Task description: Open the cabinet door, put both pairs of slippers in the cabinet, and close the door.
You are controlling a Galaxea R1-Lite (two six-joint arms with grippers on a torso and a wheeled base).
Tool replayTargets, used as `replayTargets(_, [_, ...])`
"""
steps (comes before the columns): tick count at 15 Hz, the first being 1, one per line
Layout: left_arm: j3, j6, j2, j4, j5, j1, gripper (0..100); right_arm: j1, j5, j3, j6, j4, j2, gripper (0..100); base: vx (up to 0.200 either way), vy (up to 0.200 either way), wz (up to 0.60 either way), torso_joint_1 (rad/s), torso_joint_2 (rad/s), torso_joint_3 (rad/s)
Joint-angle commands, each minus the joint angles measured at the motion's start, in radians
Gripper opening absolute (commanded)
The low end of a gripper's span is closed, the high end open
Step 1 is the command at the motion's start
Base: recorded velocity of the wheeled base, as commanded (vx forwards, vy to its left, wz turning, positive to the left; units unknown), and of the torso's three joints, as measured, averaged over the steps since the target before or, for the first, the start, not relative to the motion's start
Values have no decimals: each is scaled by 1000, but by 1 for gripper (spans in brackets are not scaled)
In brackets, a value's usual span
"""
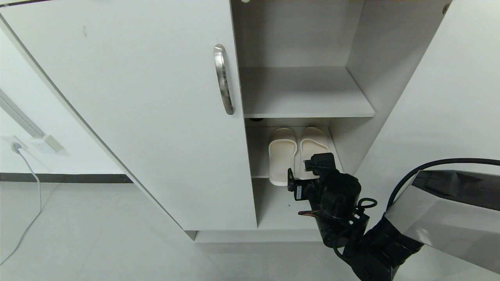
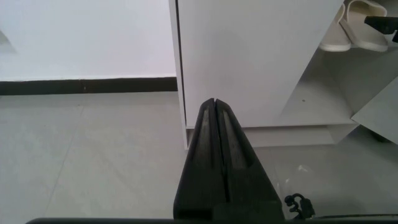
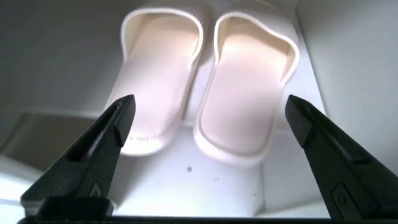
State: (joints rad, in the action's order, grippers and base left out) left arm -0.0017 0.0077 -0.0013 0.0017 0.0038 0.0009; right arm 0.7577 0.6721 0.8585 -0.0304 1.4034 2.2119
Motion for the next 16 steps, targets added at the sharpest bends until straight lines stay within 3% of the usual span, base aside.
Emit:
replayTargets(1, [0,0,1,0,1,1,0,5,0,-22,0,0,-23,100,0,0,0,0,0,0])
replayTargets(9, [0,-2,1,0,1,1,0,11,-2,-26,-3,8,-12,100,-200,0,0,4,2,1])
replayTargets(16, [0,0,1,0,-1,1,0,22,-3,-24,-13,9,-35,100,0,0,0,0,0,0])
